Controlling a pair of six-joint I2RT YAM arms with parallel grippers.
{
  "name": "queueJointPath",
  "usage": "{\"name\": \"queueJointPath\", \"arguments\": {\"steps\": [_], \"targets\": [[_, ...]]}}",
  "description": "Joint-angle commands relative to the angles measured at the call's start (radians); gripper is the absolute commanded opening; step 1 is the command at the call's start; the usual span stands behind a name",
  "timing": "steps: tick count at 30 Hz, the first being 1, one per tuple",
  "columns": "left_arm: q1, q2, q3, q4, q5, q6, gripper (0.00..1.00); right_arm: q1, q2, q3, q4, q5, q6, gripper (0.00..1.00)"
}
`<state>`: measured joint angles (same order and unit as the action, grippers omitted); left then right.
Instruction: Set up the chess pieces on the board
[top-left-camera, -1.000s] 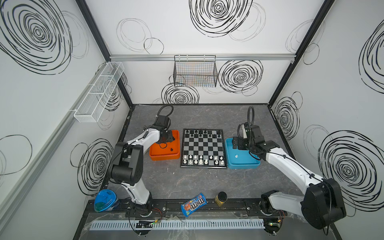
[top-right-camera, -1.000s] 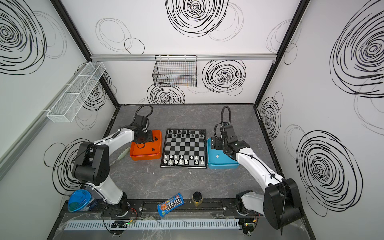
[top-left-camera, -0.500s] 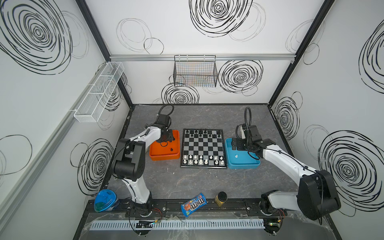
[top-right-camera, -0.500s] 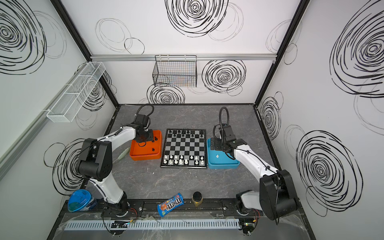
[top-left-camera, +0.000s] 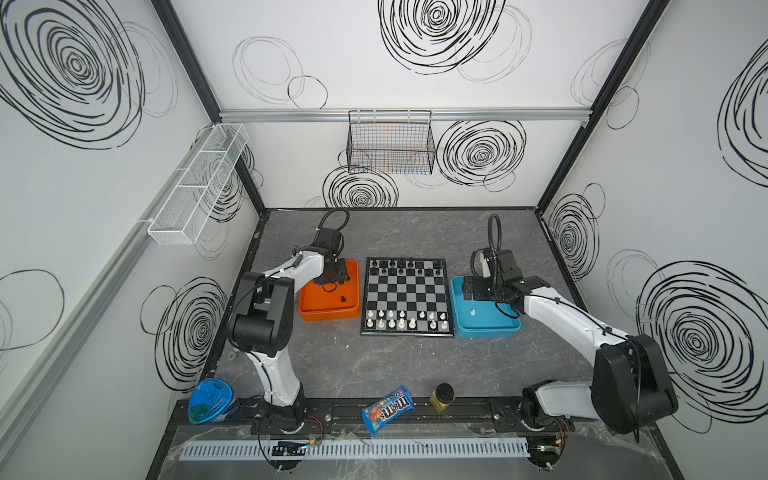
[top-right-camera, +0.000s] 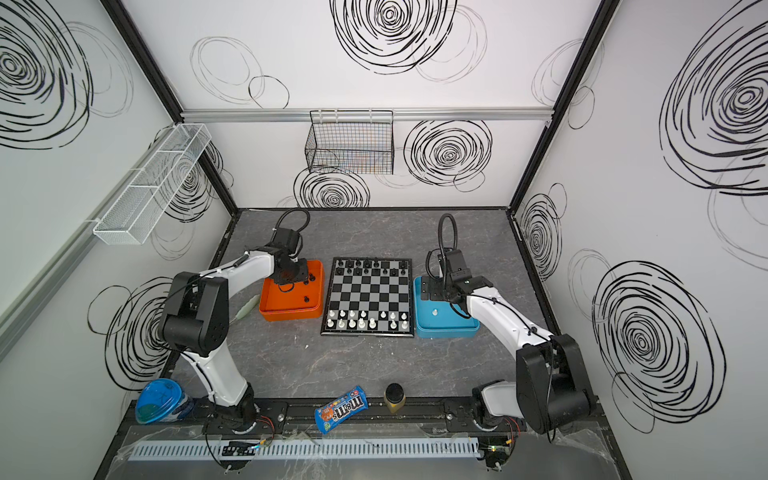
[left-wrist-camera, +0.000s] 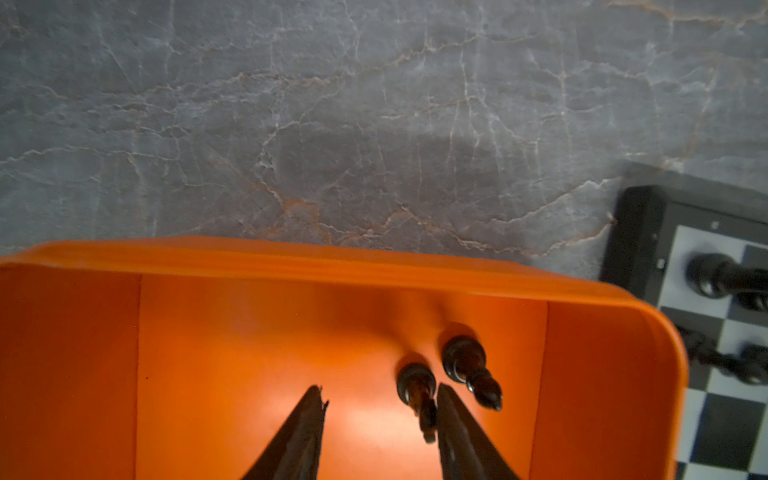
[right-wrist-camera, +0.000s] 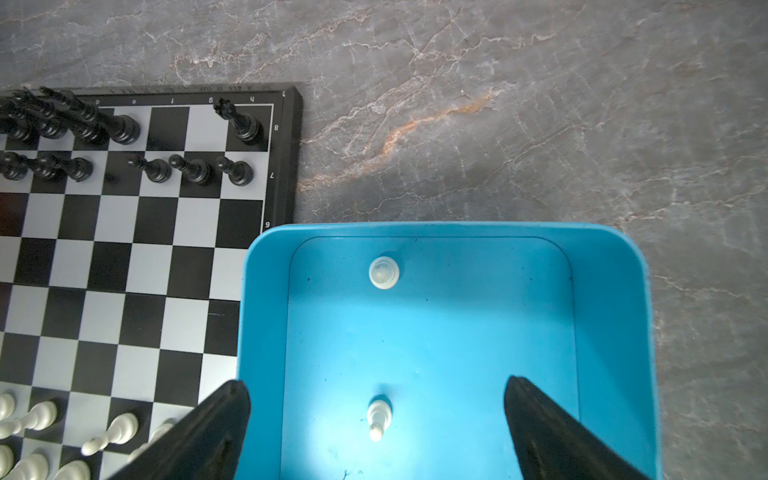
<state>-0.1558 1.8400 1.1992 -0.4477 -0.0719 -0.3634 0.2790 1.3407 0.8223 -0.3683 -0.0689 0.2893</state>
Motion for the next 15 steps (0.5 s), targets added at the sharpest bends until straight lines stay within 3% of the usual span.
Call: {"name": "queueJointPath", "arguments": {"steps": [1,15], "targets": [[-0.01,0.02,0.032,-0.003,-0.02,0.004,0.46,-0.006,0.008,0.017,0.004,0.001,-0.013,1.0],[-0.024,0.036,0.028,-0.008,-0.038,0.006,0.36,-0.017,0.011,0.007,0.01,-0.01,-0.019,1.0]]}}
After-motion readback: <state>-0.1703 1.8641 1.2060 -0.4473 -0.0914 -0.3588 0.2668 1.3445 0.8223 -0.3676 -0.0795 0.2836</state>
